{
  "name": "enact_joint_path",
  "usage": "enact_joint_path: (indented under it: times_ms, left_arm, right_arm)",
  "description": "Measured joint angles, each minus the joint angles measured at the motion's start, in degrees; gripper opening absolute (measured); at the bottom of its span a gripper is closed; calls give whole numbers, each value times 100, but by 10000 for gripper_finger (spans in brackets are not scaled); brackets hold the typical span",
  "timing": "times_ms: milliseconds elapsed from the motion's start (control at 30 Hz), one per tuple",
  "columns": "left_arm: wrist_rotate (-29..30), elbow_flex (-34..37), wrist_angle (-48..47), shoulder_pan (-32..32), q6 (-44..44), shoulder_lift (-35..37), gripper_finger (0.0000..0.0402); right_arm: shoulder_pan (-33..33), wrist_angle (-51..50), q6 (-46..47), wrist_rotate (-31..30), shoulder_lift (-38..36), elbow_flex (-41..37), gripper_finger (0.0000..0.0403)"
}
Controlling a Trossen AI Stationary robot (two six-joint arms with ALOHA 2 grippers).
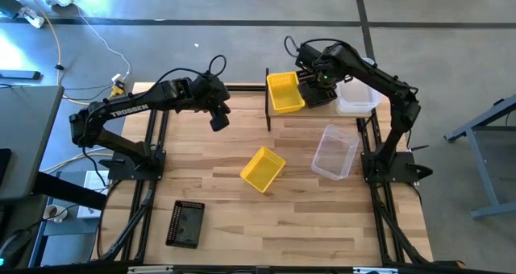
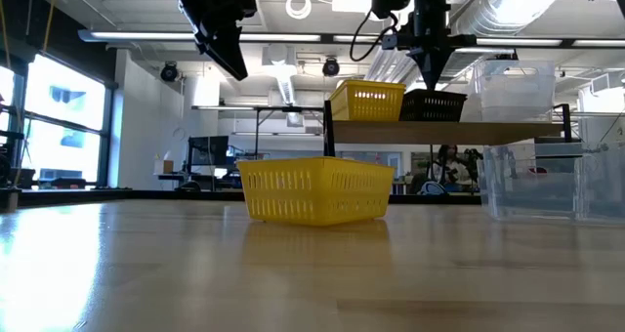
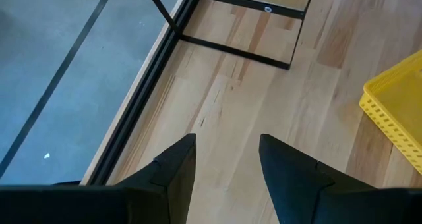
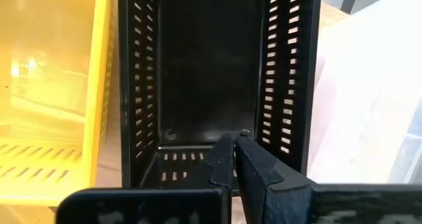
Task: Stack baskets on shelf by color
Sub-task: Stack the right black bin on top of the other black bin on the shelf
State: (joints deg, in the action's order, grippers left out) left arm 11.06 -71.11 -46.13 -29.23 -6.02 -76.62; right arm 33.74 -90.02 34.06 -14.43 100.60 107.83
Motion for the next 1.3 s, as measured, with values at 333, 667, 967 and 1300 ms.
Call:
enact_joint_path:
  times_ms: [333, 667, 967, 1300]
  left_arm:
    - [-1, 0, -58, 0, -11, 0, 156]
    - [0, 0, -39, 0, 4, 0, 156]
    - [3, 0, 4, 0, 788, 0, 156]
    - [8, 0, 110, -2, 1398, 0, 156]
  right_arm:
    - [79, 0, -8, 22, 0, 0, 4]
    - [70, 0, -345, -16, 0, 0, 4]
    - [-289, 0, -1211, -98, -9, 0, 4]
    - [-288, 0, -2234, -121, -184, -2, 4]
